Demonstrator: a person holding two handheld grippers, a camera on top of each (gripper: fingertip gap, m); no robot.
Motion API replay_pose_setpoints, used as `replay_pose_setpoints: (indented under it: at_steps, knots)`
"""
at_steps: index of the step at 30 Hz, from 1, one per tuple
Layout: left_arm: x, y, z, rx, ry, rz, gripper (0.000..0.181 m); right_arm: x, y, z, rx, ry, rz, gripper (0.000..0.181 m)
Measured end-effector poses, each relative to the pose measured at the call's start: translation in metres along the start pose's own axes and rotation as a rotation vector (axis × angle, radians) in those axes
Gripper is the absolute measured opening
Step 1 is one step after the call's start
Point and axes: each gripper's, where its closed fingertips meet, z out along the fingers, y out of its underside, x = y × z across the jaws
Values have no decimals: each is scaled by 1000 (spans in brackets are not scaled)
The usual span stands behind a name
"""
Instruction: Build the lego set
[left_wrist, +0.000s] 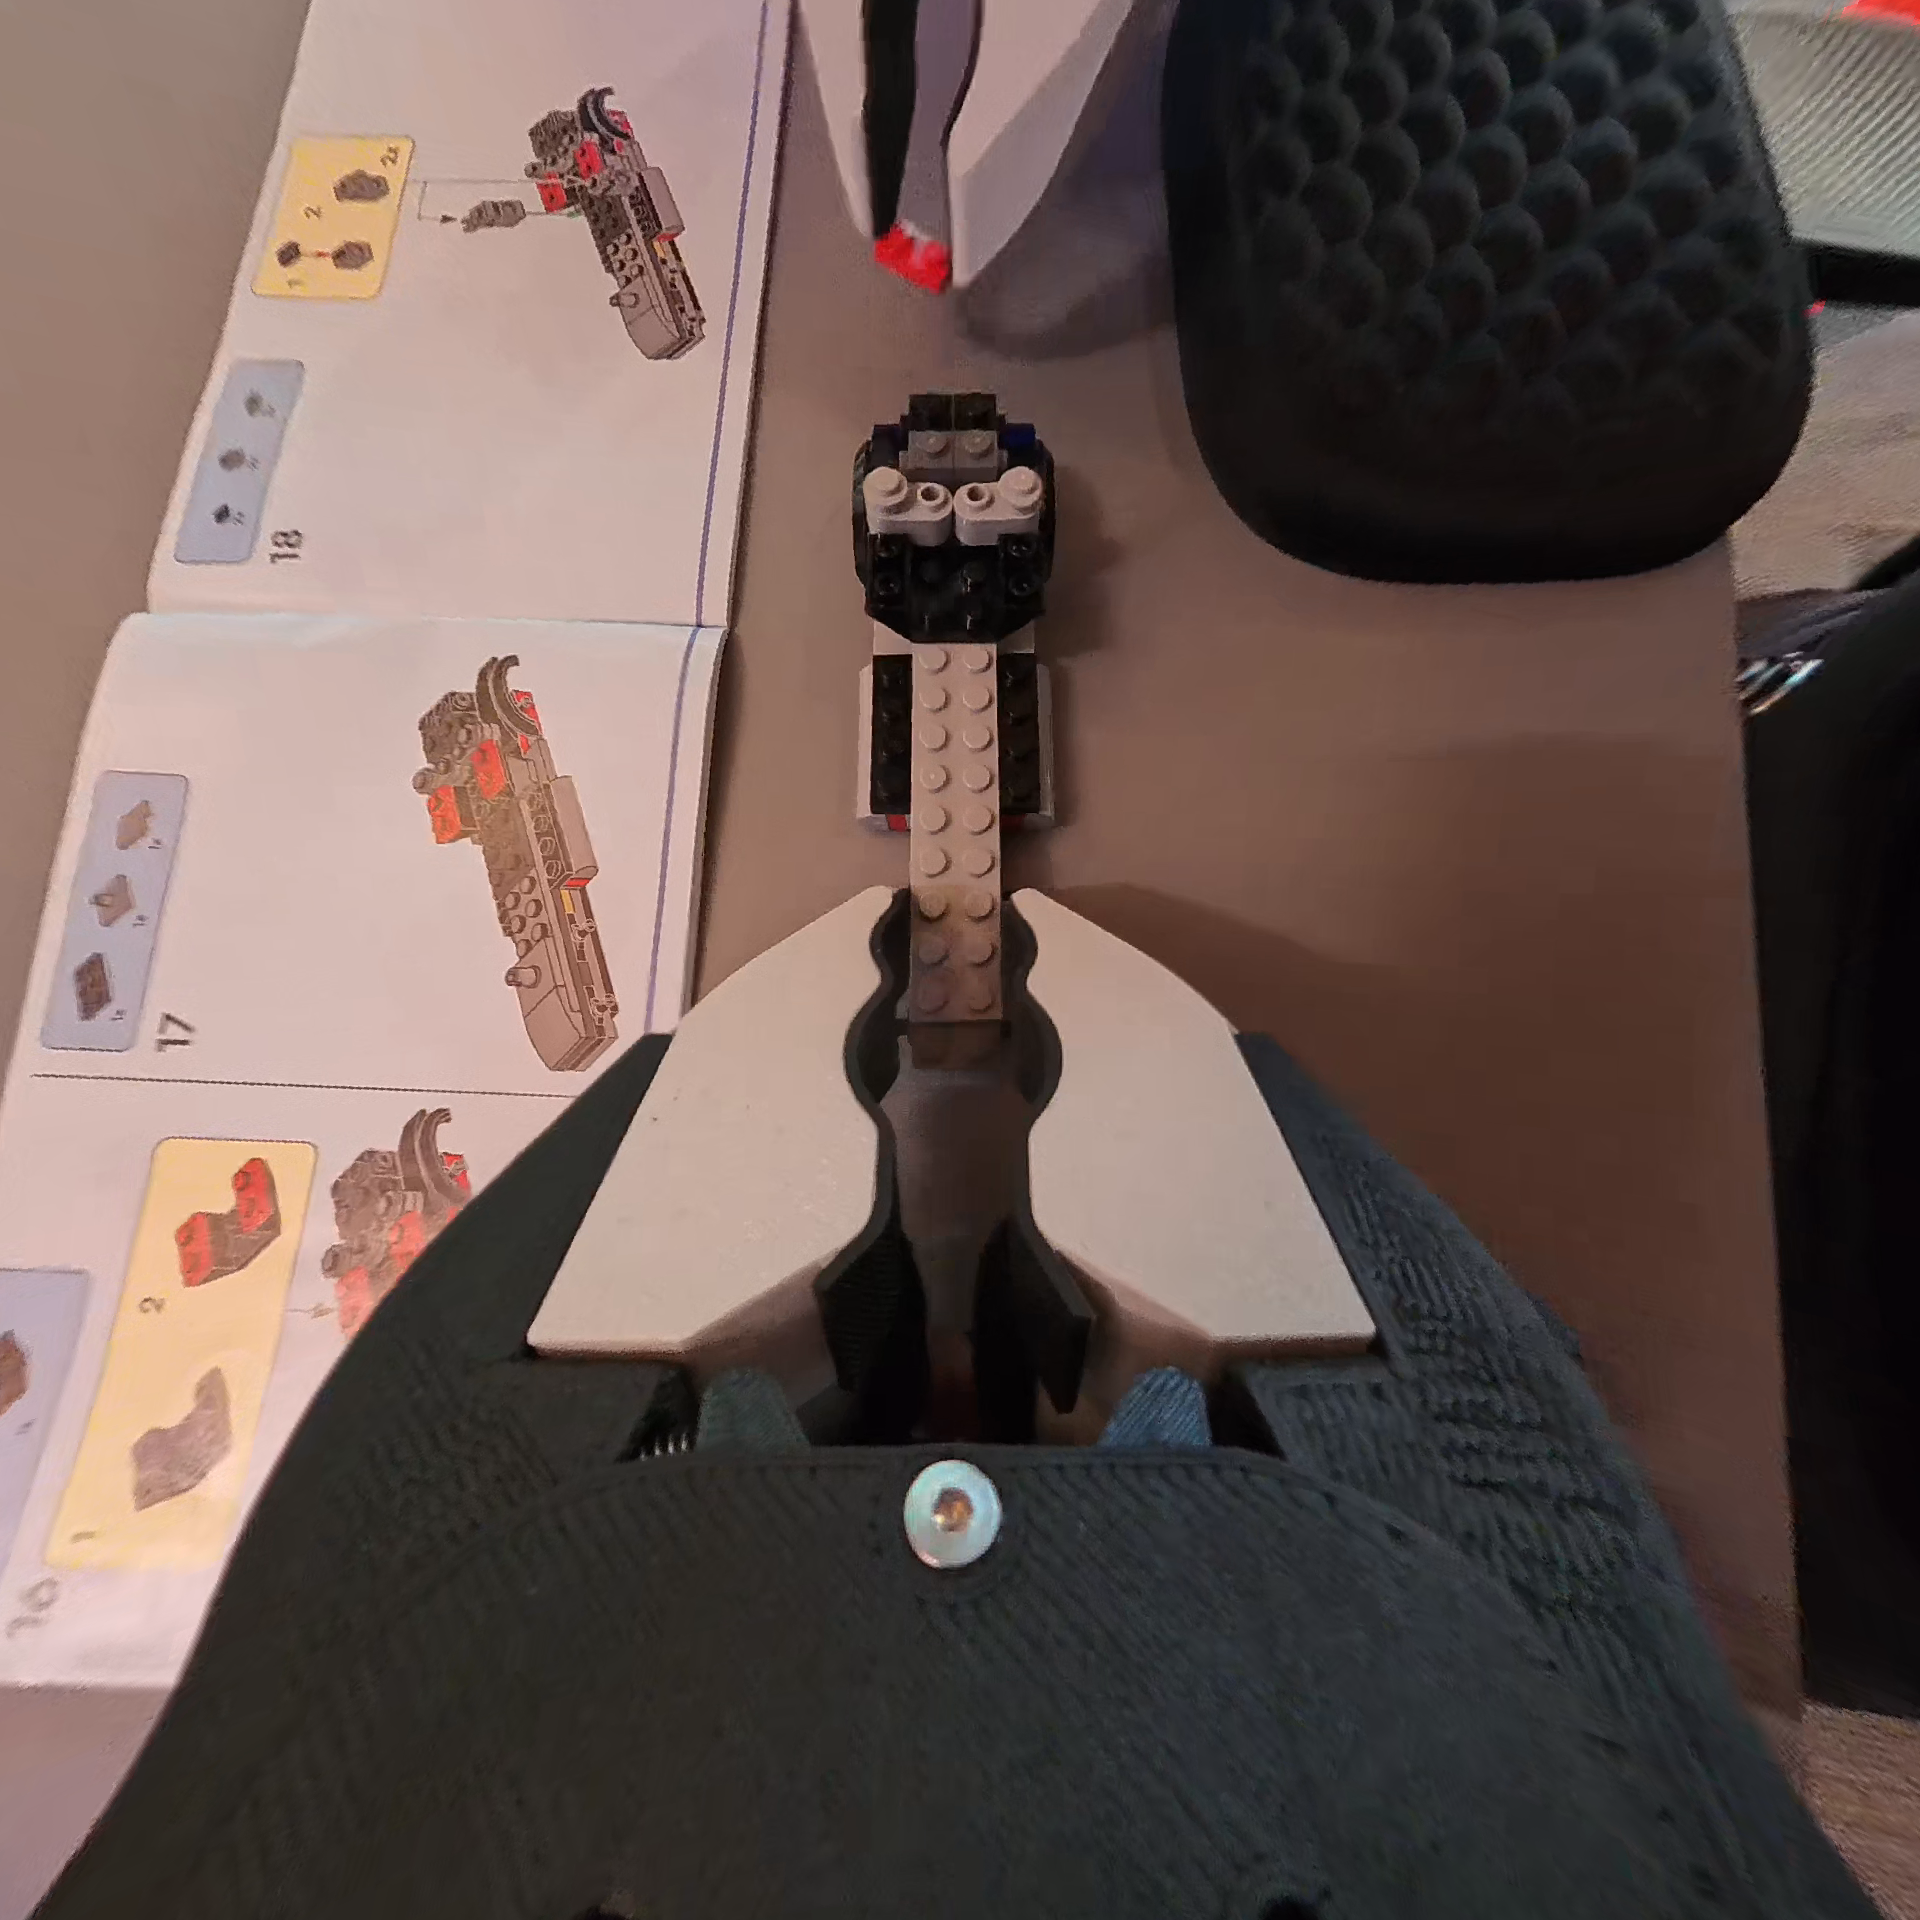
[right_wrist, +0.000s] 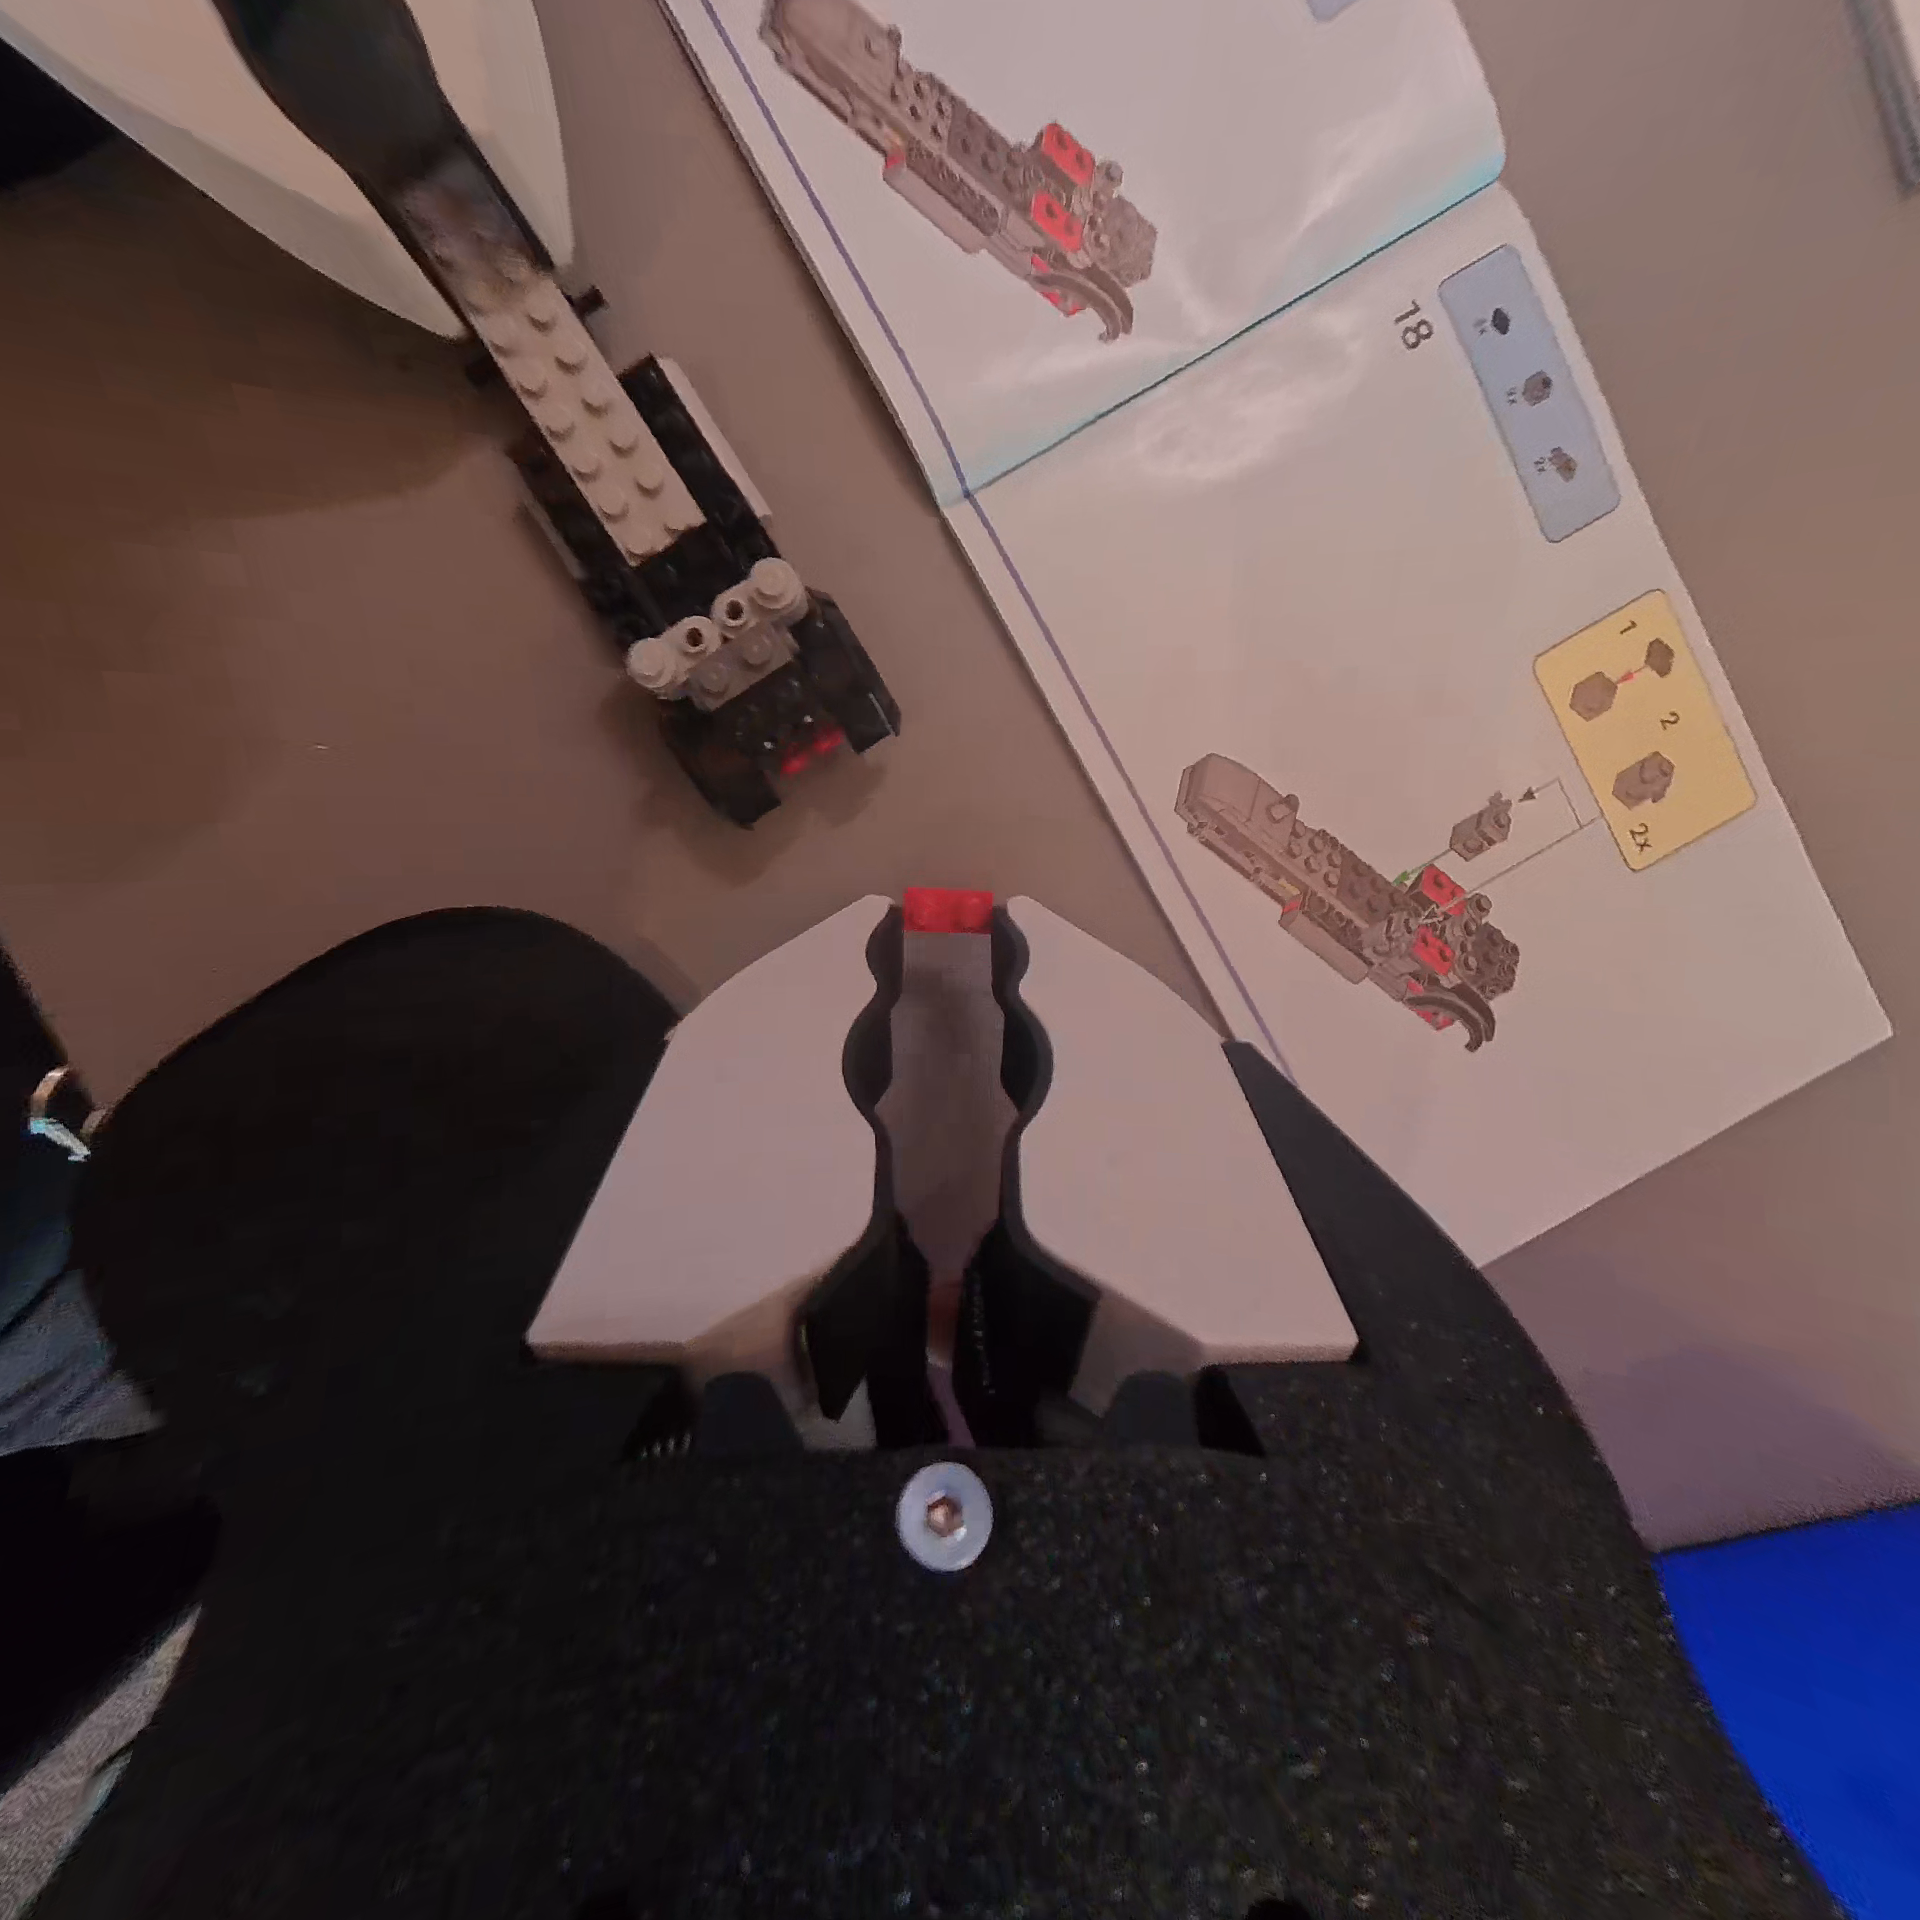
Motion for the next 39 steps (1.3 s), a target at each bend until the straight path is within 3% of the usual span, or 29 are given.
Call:
replay_pose_setpoints:
  at_steps: [2,5,13,27,35,39]
  knots:
    - [0,0,-1,-16,-52,5,16,-8,-2,-9,40,-20,23,16]
    - [13,1,-1,-49,4,-110,17,-28,-7,-16,95,-82,44,16]
    - [38,-1,2,-30,78,-367,22,-71,-17,0,130,-230,2,16]
    - [51,-11,8,-16,112,-369,23,-52,-21,16,132,-145,-30,16]
    - [56,-18,10,2,163,-348,22,-43,-20,14,111,-110,-29,16]
    - [45,-25,1,59,131,-318,13,-43,-20,1,112,-76,22,16]
